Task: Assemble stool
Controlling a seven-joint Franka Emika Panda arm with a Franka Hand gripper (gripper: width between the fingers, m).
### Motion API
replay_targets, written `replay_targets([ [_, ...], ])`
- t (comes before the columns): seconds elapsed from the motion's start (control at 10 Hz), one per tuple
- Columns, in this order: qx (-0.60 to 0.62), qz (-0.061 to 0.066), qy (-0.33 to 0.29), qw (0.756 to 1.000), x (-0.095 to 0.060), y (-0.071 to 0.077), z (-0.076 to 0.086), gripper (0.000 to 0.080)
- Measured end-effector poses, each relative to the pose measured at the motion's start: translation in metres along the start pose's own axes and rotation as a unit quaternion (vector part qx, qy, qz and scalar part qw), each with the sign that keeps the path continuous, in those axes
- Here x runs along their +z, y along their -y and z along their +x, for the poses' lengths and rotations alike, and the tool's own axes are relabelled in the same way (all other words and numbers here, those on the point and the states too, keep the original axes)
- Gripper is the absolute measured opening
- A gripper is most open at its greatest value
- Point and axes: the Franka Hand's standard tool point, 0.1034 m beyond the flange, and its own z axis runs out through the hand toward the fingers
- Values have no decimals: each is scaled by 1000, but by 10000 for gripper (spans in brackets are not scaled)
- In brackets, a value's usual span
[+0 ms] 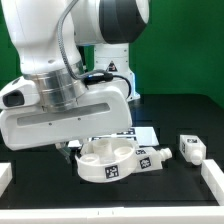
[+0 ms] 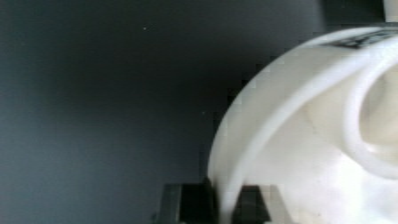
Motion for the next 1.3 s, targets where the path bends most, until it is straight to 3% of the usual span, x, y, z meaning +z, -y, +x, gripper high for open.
replay_targets([
  [0.1,0,-6,-2,1000,2,3,1,25],
  [0.3,9,-21,-5,1000,11,36,13,25],
  [0.5,25,-32,-2,999,37,73,36,25],
  [0.6,25,-32,-2,999,41,79,39,25],
  [1.0,30,-34,-1,999,42,80,39,25],
  [1.3,34,-40,-4,999,50,109,50,25],
])
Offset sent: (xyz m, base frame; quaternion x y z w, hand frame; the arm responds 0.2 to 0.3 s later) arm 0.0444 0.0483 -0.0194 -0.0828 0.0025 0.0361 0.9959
